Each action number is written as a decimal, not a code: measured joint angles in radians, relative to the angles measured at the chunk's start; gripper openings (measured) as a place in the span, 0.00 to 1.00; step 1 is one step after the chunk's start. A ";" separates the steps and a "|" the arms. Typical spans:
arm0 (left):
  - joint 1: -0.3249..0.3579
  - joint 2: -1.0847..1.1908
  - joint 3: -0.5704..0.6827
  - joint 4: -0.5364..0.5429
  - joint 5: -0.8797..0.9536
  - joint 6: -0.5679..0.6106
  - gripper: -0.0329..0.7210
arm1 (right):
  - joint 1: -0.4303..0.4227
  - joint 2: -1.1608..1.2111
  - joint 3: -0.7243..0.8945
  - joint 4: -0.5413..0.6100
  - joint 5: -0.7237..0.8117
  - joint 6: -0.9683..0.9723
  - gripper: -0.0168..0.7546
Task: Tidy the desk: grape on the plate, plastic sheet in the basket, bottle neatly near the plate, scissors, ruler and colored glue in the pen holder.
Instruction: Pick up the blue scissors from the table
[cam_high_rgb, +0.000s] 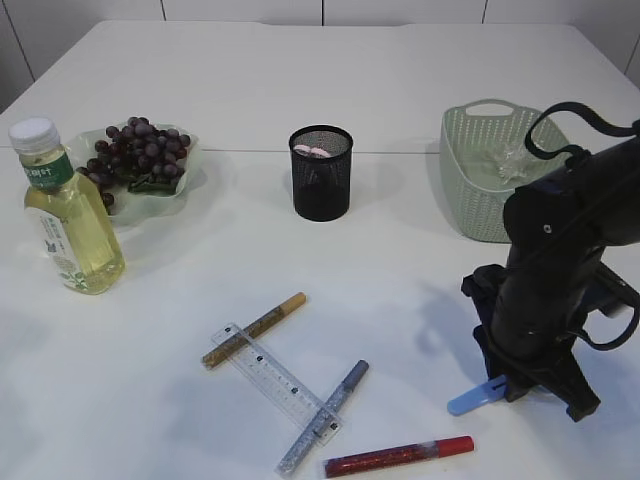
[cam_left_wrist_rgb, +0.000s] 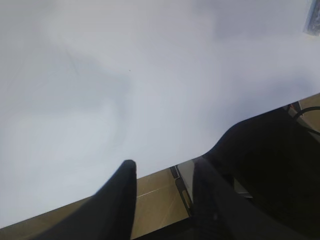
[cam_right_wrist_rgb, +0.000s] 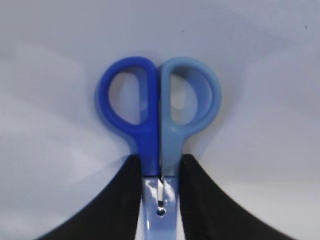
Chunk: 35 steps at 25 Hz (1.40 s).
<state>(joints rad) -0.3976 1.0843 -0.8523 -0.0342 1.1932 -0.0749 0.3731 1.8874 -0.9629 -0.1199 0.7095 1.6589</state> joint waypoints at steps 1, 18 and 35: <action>0.000 0.000 0.000 0.000 0.001 0.000 0.41 | 0.000 0.000 0.000 0.000 -0.003 -0.002 0.30; 0.000 0.000 0.000 0.000 0.001 0.000 0.41 | 0.000 0.002 -0.006 0.147 -0.040 -0.591 0.30; 0.000 0.000 0.000 -0.004 0.001 0.000 0.40 | 0.000 0.042 -0.096 0.165 0.106 -1.051 0.30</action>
<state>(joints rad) -0.3976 1.0843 -0.8523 -0.0378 1.1940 -0.0749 0.3731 1.9290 -1.0593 0.0453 0.8156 0.6076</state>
